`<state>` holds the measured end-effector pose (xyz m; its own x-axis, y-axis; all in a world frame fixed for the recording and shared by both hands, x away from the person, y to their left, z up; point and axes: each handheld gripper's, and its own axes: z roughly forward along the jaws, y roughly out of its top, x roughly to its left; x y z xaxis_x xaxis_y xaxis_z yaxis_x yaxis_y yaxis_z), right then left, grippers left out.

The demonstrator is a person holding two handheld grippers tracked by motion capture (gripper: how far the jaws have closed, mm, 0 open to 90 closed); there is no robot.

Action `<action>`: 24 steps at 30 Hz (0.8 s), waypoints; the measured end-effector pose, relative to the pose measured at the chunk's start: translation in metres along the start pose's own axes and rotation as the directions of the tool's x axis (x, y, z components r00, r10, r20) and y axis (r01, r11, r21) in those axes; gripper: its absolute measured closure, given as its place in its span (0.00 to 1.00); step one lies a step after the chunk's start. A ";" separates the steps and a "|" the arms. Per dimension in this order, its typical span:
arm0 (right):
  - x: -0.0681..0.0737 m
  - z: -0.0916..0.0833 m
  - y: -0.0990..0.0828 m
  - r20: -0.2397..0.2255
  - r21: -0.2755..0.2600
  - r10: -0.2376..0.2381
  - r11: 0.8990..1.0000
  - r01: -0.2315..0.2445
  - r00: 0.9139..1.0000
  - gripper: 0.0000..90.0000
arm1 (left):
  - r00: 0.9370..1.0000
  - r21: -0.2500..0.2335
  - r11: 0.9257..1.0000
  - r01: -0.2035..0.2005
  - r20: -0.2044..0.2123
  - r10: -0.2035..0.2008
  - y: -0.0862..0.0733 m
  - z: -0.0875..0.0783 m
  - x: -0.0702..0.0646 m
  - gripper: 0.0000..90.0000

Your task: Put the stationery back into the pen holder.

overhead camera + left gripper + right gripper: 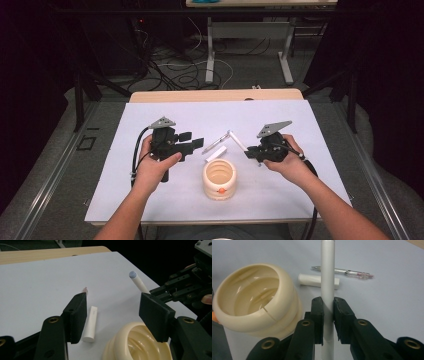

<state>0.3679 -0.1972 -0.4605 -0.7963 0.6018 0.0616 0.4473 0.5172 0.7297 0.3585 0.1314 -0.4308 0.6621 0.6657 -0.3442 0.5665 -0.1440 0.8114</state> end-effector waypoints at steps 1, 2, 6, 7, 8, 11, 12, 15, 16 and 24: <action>0.001 0.000 0.000 -0.005 -0.005 0.001 1.000 -0.001 1.000 0.88 | 1.000 0.001 1.000 0.012 0.005 -0.012 0.000 0.000 0.000 0.46; 0.002 -0.001 0.000 -0.009 0.002 0.005 1.000 -0.005 1.000 0.88 | 1.000 0.003 1.000 0.026 0.011 -0.026 -0.001 0.000 0.000 0.48; 0.005 -0.001 0.000 -0.007 -0.023 0.003 1.000 -0.004 1.000 0.88 | 0.999 0.010 0.999 0.031 0.015 -0.031 -0.002 0.001 0.000 0.50; 0.006 -0.001 0.000 -0.010 -0.033 0.004 0.999 -0.004 1.000 0.88 | 0.999 0.016 0.999 0.042 0.018 -0.042 -0.002 0.001 -0.001 0.50; 0.006 -0.001 0.001 -0.009 -0.040 0.005 0.999 -0.005 1.000 0.88 | 0.999 0.015 0.999 0.046 0.019 -0.046 -0.002 0.002 -0.001 0.50; 0.008 -0.002 0.001 -0.016 -0.053 0.007 0.999 -0.008 1.000 0.88 | 0.999 0.021 0.999 0.044 0.020 -0.045 -0.003 0.004 -0.003 0.51; 0.009 -0.002 0.002 -0.020 -0.056 0.004 0.998 -0.005 1.000 0.88 | 0.999 0.018 0.999 0.048 0.011 -0.048 -0.004 0.005 -0.004 0.51; 0.011 -0.003 0.001 -0.022 -0.074 0.009 0.997 -0.010 1.000 0.88 | 0.997 0.014 0.997 0.073 0.023 -0.073 -0.005 0.006 -0.005 0.51; 0.012 -0.003 0.001 -0.017 -0.086 0.012 0.996 -0.014 1.000 0.88 | 0.996 0.015 0.997 0.081 0.026 -0.081 -0.006 0.007 -0.005 0.51; 0.017 -0.003 0.000 -0.039 -0.131 0.025 0.991 -0.030 0.999 0.88 | 0.994 0.022 0.995 0.096 0.045 -0.097 -0.007 0.010 -0.009 0.54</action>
<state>0.3528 -0.1889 -0.4572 -0.8003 0.5901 0.1066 0.4140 0.4150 0.8102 0.3535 0.1193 -0.4384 0.6257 0.6427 -0.4421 0.6380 -0.0955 0.7641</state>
